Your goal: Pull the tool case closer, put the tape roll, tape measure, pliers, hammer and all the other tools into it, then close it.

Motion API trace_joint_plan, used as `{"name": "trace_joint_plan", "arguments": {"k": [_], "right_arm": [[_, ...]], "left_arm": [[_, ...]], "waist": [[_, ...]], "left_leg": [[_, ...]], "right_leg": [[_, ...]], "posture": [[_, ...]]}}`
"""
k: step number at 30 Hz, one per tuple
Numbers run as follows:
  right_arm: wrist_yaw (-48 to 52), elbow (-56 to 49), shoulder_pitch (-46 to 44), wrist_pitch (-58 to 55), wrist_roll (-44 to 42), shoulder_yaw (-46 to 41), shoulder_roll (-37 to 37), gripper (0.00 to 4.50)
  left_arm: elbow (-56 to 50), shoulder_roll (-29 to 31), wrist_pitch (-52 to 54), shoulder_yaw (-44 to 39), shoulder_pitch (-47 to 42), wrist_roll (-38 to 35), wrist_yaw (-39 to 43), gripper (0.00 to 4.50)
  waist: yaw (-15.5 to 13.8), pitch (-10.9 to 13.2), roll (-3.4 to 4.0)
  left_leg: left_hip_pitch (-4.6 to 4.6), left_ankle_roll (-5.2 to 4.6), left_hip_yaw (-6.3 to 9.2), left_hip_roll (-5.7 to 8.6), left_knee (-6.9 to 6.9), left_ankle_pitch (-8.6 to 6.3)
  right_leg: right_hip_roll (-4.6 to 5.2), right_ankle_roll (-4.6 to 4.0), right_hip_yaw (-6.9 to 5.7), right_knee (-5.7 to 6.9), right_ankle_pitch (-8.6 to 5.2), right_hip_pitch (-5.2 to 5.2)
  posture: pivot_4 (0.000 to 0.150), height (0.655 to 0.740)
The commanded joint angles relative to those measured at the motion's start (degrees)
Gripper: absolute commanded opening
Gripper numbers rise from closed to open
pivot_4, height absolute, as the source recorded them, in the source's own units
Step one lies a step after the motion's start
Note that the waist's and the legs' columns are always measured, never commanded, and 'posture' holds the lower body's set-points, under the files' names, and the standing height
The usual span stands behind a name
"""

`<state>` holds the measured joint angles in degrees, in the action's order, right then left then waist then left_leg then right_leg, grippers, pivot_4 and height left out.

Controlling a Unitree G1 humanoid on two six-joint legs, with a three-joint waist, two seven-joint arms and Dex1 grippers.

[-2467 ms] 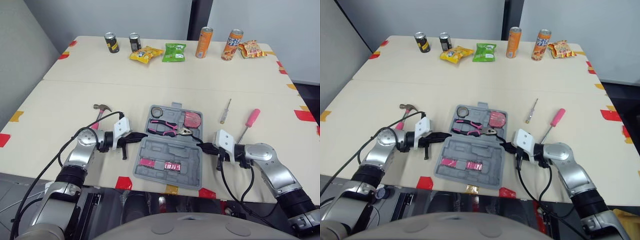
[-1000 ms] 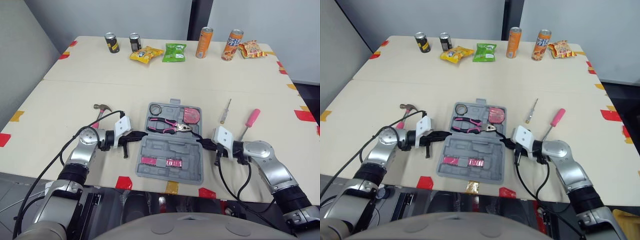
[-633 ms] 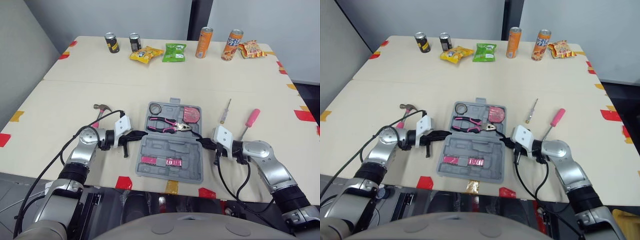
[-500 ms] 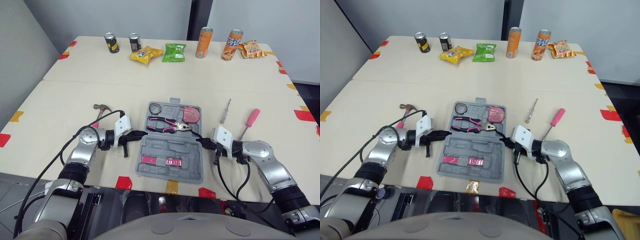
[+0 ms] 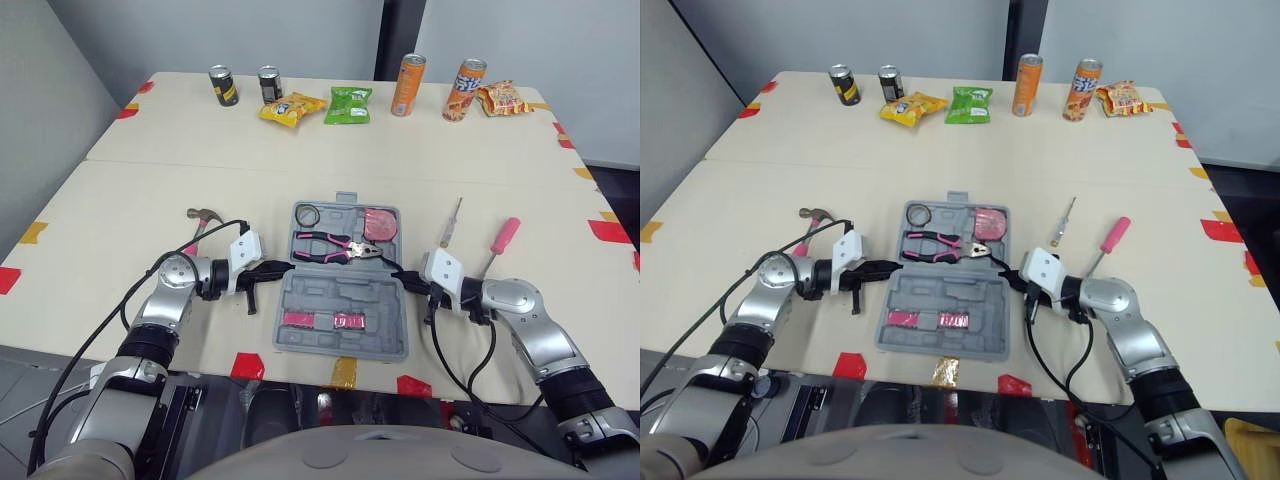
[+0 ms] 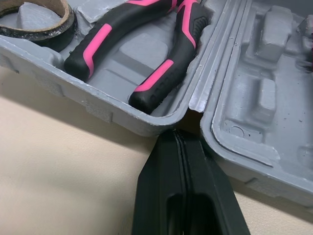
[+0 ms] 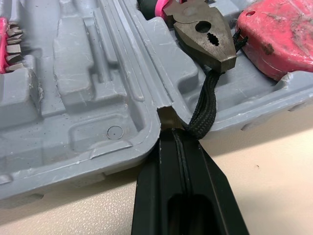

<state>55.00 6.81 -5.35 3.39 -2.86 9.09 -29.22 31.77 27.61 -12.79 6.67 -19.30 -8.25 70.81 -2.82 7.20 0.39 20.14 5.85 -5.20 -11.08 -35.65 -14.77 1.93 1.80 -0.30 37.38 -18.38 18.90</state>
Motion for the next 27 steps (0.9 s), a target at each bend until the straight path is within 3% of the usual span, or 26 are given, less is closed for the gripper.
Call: {"name": "trace_joint_plan", "arguments": {"k": [1,27], "right_arm": [[0.42,-1.56,-1.01,1.19,-0.78,1.91,1.31,0.00],[2.75,-4.29,0.42,-3.88,-2.58,3.11,0.41,0.00]], "left_arm": [[-0.54,-1.30,-0.81,1.22,-1.08,0.31,-0.08,0.04],[0.78,-0.87,-1.54,0.96,-1.47,0.63,-0.33,0.04]], "waist": [[0.00,0.00,0.00],[-0.09,0.00,0.00]], "left_leg": [[0.00,0.00,0.00,0.00,0.00,0.00],[-0.01,0.01,0.00,0.00,0.05,0.00]], "right_leg": [[0.00,0.00,0.00,0.00,0.00,0.00],[0.00,0.00,-0.01,-0.06,0.00,-0.02]], "posture": [[0.150,0.7400],[0.150,0.7400]]}}
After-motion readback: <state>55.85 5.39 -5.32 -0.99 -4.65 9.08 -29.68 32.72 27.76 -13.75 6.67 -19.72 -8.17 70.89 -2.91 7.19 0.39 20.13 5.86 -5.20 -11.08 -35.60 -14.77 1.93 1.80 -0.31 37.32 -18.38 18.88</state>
